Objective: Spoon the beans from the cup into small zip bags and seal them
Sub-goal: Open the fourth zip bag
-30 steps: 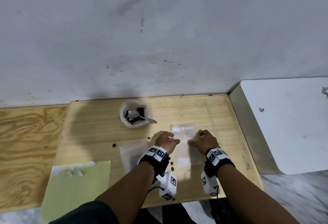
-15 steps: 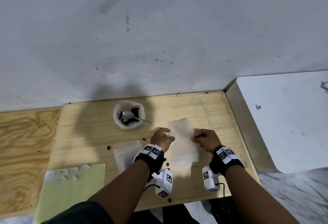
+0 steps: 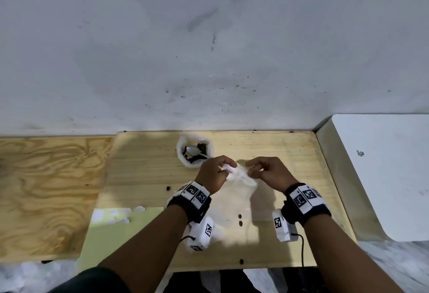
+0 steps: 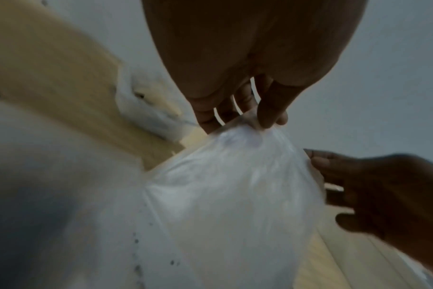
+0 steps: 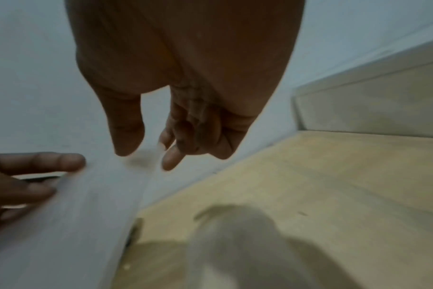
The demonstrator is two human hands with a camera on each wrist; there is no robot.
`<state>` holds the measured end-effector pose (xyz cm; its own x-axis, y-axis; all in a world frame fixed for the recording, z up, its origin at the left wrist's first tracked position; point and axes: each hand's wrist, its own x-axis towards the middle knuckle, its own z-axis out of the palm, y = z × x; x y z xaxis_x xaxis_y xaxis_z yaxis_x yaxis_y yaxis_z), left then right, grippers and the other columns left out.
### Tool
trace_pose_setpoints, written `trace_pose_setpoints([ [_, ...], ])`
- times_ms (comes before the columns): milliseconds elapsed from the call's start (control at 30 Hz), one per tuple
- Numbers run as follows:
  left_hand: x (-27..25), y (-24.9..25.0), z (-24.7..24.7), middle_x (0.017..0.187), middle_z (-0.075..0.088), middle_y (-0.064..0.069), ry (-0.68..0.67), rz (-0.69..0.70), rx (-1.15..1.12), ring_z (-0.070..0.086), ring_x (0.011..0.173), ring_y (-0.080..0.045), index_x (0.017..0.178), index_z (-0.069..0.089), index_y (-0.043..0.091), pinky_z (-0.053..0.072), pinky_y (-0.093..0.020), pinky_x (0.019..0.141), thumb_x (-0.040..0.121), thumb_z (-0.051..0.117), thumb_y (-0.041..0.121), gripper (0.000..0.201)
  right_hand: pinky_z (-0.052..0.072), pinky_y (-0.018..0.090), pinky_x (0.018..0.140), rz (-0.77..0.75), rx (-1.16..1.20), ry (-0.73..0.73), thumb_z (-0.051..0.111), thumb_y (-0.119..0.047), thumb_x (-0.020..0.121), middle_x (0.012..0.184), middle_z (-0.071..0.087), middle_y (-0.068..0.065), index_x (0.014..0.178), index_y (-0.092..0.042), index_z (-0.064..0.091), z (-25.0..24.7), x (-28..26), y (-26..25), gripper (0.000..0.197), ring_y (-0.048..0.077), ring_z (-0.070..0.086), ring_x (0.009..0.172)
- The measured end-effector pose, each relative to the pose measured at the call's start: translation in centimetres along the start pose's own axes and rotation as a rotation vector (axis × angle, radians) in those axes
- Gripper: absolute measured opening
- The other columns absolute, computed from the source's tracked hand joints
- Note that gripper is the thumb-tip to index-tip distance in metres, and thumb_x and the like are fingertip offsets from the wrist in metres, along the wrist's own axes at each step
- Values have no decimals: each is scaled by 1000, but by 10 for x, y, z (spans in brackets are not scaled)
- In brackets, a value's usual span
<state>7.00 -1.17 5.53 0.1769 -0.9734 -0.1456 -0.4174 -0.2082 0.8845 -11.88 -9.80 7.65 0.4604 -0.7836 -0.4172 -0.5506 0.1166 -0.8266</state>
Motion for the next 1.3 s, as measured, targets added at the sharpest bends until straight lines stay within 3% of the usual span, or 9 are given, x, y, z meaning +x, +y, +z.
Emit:
trace_pose_setpoints([
  [100,-9,-7,-25,71,60,15,136,25,56,55,63,8,85,72,15,41,-9,64,77,63,-5,23,58,26,67,26,-21,-159,76,5,74,68,71,-2,88,-8,77,20,4,-27,18,7,63,65],
  [167,-18,-13,-38,80,66,15,323,24,56,58,73,5,81,71,20,45,-15,71,72,71,2,19,36,20,44,77,29,-232,76,3,75,63,66,-7,90,-11,77,37,5,-41,21,2,47,49],
  [300,-36,-17,-60,73,63,14,569,-44,170,60,77,-10,64,59,29,45,-26,73,68,77,40,22,23,19,46,115,193,-198,80,-2,73,71,65,-6,93,-17,77,71,12,-50,25,3,42,46],
  [433,-40,-15,-75,56,63,5,416,-245,42,60,57,-11,59,59,17,46,-17,61,74,73,51,40,25,17,44,95,253,-240,83,-5,71,80,67,-6,92,-16,77,101,13,-68,24,6,47,55],
  [667,-44,-18,-95,66,72,-15,331,-330,-299,71,61,-27,75,63,-4,61,-48,68,83,67,14,21,30,17,47,88,170,-211,78,-23,81,59,57,-12,80,-23,74,114,14,-81,4,7,40,54],
  [1033,-38,-16,-88,43,43,-15,197,-160,283,48,46,-28,43,28,9,50,-43,58,70,44,43,46,40,24,53,-103,-34,100,67,-12,84,74,71,12,63,-17,50,107,26,-71,28,9,51,50],
  [1133,-43,-18,-84,73,54,7,273,-70,230,55,74,-16,58,42,25,50,-32,69,62,62,56,37,38,21,47,-105,7,40,68,-6,83,59,64,-5,71,-18,53,103,25,-73,22,7,48,45],
  [1233,-42,-26,-79,115,47,7,227,59,357,48,108,-14,87,40,26,42,-32,83,43,78,66,71,29,19,41,-93,145,-25,56,7,86,45,45,-11,78,-17,48,100,24,-74,27,10,32,38],
  [1300,-39,-31,-77,116,45,6,199,89,410,49,106,-16,91,36,24,43,-34,85,35,82,65,83,26,18,41,-96,187,-70,55,9,87,47,41,-5,76,-16,47,98,24,-74,28,8,29,37],
])
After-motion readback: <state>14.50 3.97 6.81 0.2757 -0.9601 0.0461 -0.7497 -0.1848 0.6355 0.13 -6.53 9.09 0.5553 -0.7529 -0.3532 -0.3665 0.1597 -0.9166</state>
